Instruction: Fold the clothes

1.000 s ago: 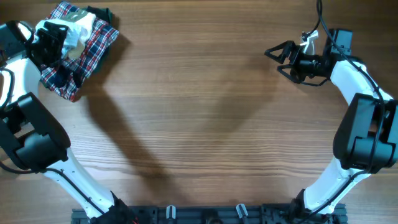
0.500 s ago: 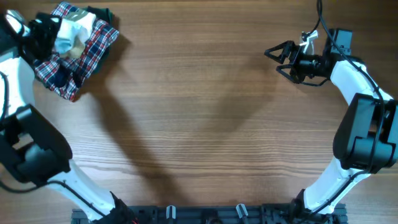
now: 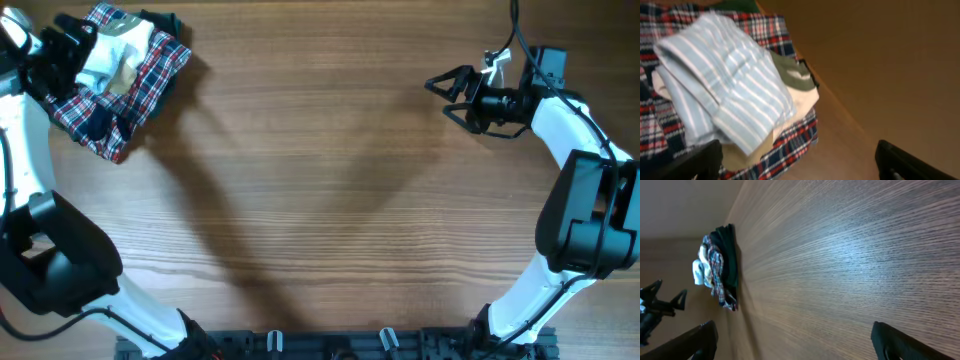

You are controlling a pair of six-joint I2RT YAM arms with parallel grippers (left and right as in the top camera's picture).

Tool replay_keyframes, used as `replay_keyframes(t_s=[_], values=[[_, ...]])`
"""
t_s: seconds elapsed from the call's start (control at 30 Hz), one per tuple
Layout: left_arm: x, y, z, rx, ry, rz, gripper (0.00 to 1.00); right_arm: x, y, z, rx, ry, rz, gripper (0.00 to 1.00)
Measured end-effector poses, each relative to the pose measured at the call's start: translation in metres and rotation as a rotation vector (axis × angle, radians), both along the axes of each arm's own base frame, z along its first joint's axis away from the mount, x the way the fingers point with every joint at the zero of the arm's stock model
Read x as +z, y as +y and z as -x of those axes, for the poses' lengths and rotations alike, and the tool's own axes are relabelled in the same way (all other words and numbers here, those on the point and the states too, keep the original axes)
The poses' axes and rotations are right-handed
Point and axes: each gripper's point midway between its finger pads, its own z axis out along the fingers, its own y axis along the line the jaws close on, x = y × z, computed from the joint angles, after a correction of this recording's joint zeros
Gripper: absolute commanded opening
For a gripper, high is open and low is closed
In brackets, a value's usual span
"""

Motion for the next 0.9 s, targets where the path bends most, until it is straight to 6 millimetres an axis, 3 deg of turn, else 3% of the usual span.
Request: replay_keyframes(t_s=[0.07,0.17,0.27,0.4,0.47,0.53,0.73,0.8,0.9], values=[[0.007,-0.012,0.002,-0.049,-0.005,-0.044,0.99,0.001,0.0,-0.001,-0.004,-0.004,0.0,0.99],[0.051,-0.043,0.011,-0.135,-0.067,-0.134,1.0,0.015,-0.009,0.0,-0.055,-0.002,0.062,0.99],[0.103,-0.076,0.045,-0.206,-0.116,-0.205,0.99,0.05,-0.023,0.009,-0.133,-0.024,0.172,1.0],[0.148,-0.11,0.09,-0.314,-0.172,-0.332,0.99,0.106,-0.04,0.033,-0.228,-0.087,0.303,1.0],[0.157,-0.13,0.107,-0.378,-0.18,-0.367,0.99,0.125,-0.046,0.05,-0.271,-0.097,0.358,0.99],[0.165,-0.166,0.124,-0.482,-0.198,-0.403,0.99,0.138,-0.053,0.067,-0.31,-0.091,0.411,1.0],[0.189,-0.289,0.179,-0.812,-0.323,-0.51,0.99,0.172,-0.059,0.126,-0.359,-0.093,0.514,0.98],[0.187,-0.308,0.187,-0.848,-0.328,-0.542,1.0,0.172,-0.06,0.15,-0.357,-0.054,0.551,0.98],[0.165,-0.339,0.195,-0.888,-0.295,-0.597,1.0,0.19,-0.064,0.18,-0.391,-0.095,0.612,1.0]])
